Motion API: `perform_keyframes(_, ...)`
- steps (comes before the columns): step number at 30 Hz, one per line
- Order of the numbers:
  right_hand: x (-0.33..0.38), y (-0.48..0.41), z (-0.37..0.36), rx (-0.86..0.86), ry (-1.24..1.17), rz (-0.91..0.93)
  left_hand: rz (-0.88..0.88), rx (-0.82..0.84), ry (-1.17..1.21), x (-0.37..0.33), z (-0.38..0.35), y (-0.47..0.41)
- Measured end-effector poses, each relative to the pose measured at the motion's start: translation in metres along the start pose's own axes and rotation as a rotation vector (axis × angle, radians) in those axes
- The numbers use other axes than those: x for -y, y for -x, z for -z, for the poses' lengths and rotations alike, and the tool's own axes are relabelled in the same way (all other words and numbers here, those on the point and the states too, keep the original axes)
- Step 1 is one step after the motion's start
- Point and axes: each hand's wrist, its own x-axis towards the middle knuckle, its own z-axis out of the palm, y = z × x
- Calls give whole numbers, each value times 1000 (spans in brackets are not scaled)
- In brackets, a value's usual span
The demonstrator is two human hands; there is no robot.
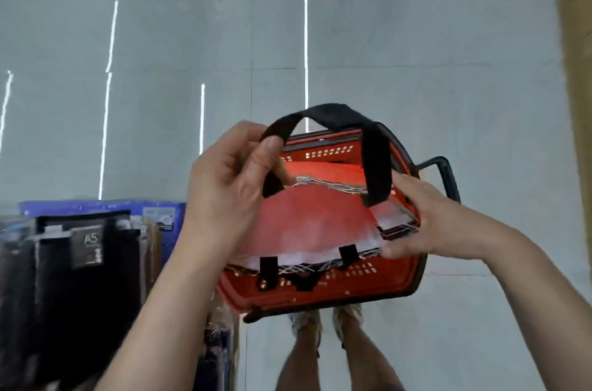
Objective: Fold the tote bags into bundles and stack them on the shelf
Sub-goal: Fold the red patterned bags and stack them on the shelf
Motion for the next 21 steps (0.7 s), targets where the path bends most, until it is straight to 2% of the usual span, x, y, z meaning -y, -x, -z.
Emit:
perform_keyframes(2, 19, 16, 1, -15, 151, -1, -1, -51, 152, -43, 11, 4)
perform_keyframes(4, 42, 27, -3, -122, 199, 87, 19, -96, 266, -81, 19, 10)
perform_keyframes(6, 62, 38, -3, -342, 87, 192, 38, -127, 342, -111, 27, 18)
perform_keyframes(8, 87, 57, 4, -535, -28, 151, 33, -151, 303, -129, 39, 27)
perform_keyframes(10, 111, 75, 14, -653, -44, 125, -16, -115, 65, -137, 56, 40)
perform_keyframes(12, 136, 90, 26, -701, 8, 107, -78, 89, -278, -147, 68, 61)
perform_keyframes(14, 162, 102, 39, -683, 76, 88, -158, 297, -599, -155, 64, 90)
perform_keyframes(16, 189, 116, 53, -606, 143, 111, -197, 388, -808, -163, 45, 119)
perform_keyframes(17, 203, 126, 59, -563, 172, 131, -203, 381, -914, -163, 36, 130)
perform_keyframes(19, 226, 145, 69, -474, 226, 149, -269, 198, -1053, -155, 27, 138)
perform_keyframes(21, 240, 162, 75, -404, 191, 143, -301, 23, -947, -151, 31, 137)
